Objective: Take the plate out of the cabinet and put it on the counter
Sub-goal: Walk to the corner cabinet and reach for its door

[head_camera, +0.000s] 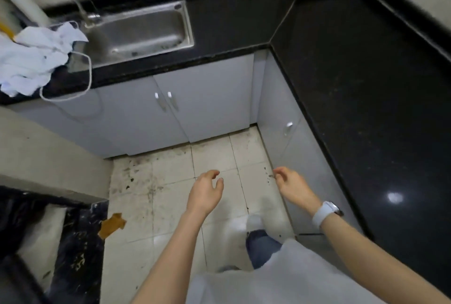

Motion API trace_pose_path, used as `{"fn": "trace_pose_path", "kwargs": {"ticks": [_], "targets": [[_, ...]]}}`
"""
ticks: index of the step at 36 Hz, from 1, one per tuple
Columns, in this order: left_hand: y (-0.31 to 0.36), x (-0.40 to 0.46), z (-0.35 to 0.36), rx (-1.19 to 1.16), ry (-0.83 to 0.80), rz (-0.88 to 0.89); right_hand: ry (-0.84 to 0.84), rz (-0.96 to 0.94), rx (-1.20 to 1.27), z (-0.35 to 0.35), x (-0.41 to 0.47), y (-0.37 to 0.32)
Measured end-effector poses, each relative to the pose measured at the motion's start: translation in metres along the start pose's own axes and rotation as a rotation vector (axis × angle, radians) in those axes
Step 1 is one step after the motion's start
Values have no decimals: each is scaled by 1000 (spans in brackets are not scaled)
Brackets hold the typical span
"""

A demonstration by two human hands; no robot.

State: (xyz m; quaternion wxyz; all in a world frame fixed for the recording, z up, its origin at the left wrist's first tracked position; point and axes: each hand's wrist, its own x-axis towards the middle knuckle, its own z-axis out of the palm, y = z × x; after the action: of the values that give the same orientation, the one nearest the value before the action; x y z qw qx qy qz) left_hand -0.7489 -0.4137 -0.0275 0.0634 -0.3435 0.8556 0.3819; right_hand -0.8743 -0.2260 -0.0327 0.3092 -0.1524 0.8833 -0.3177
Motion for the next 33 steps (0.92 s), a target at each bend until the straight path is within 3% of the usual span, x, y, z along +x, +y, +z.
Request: {"fn": "trace_pose_path", "kwargs": {"ticks": [8, 12, 16, 21, 25, 30, 33], "targets": [[43, 141, -31, 40, -29, 18, 78, 30, 68, -32, 128, -41], [52, 180, -37, 65, -69, 62, 107, 56, 98, -32, 150, -49], [79, 270, -38, 154, -218, 182, 225, 205, 161, -28, 196, -55], [120, 367, -24, 337, -488, 457, 372, 483, 236, -14, 229, -57], [145, 413, -10, 402, -672, 591, 512, 800, 475, -1, 241, -66], [157, 437, 34, 429, -902, 674, 816, 1075, 860, 15, 250, -62], [161, 435, 58, 423, -951, 688, 970, 1048, 1160, 13, 252, -56]]}}
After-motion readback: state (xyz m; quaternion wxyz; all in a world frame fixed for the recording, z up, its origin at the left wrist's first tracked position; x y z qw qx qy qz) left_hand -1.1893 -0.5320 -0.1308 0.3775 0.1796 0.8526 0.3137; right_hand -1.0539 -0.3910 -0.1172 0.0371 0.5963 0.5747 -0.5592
